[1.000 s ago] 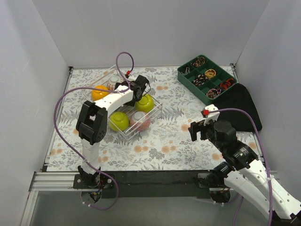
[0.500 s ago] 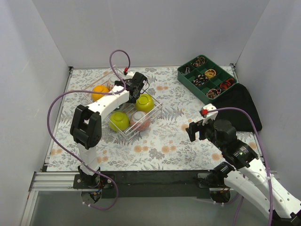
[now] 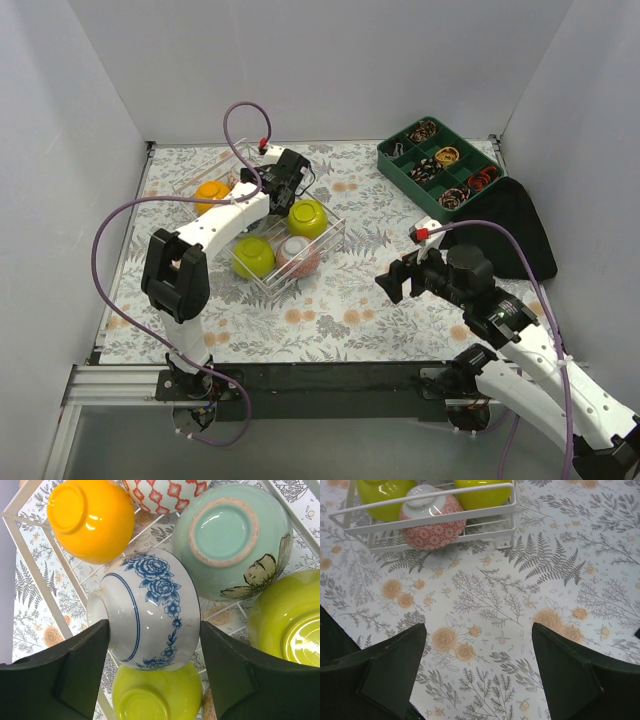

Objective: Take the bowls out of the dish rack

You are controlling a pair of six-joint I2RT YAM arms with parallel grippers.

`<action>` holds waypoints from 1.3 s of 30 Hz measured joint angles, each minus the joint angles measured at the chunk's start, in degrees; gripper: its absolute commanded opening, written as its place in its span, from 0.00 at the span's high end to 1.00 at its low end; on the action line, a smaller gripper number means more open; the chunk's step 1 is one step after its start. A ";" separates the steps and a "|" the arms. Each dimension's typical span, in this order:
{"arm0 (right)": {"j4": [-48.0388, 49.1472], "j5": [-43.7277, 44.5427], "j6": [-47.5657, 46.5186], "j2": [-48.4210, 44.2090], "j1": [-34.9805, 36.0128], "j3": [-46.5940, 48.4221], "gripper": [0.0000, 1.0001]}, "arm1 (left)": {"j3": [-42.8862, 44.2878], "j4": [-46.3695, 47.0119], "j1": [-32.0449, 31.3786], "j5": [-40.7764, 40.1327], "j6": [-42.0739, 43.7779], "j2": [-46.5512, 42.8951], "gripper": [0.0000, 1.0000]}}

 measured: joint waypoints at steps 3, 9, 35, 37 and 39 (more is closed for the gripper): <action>2.97 -3.15 0.92 1.77 0.02 0.22 0.05 | 0.00 0.02 0.00 0.15 -0.04 -0.72 0.80; 8.83 -8.59 3.17 6.23 0.02 0.35 0.06 | 0.00 0.09 0.00 0.87 -0.28 -1.77 0.87; 42.27 -22.12 15.13 36.15 0.02 3.63 0.05 | 4.15 -0.48 2.67 9.84 -6.01 -4.48 0.93; 44.83 -23.08 15.65 40.87 0.11 6.45 0.05 | 4.26 -0.57 2.67 10.36 -6.40 -5.57 0.93; 47.19 -23.76 15.93 44.02 0.20 8.46 0.04 | 4.66 -0.83 2.67 10.71 -6.78 -6.47 0.93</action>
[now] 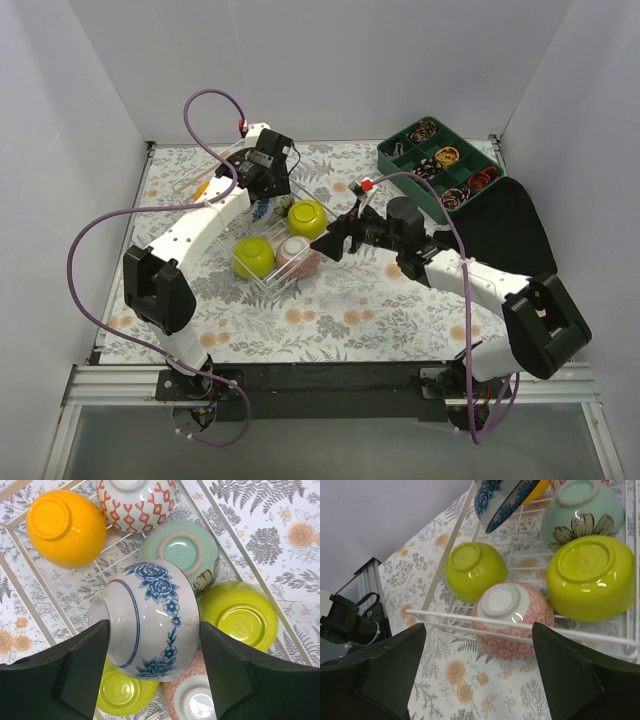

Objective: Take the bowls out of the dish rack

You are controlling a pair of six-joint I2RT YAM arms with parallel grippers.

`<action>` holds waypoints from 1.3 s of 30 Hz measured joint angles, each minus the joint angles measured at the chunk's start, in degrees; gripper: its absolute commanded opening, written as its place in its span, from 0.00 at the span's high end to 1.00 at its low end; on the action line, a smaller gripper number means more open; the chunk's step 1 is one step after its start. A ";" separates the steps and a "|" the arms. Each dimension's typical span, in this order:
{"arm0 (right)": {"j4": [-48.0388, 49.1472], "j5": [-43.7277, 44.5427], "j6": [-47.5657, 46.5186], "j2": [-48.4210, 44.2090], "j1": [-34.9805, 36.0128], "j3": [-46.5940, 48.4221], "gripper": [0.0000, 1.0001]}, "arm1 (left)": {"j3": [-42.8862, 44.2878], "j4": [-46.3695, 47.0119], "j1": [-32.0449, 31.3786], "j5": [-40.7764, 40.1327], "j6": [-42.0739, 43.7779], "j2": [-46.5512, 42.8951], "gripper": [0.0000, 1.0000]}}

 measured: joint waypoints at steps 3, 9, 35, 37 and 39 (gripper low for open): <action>4.48 -0.98 0.61 4.59 0.33 3.21 0.05 | 1.09 -0.33 0.00 0.92 -0.70 -0.61 0.93; 12.92 -2.62 2.67 13.68 1.14 8.66 0.06 | 2.54 -0.66 0.00 2.82 -2.54 -0.76 0.94; 29.73 -9.81 14.86 35.60 3.67 28.04 0.99 | 0.81 1.57 -0.24 8.46 -11.02 -9.03 0.56; 29.35 -9.88 14.75 35.52 3.76 27.69 0.99 | 0.81 2.32 -0.07 8.17 -10.84 -10.54 0.36; 28.11 -9.79 14.40 34.62 3.85 26.45 0.99 | 0.81 2.69 0.00 8.02 -9.90 -12.83 0.26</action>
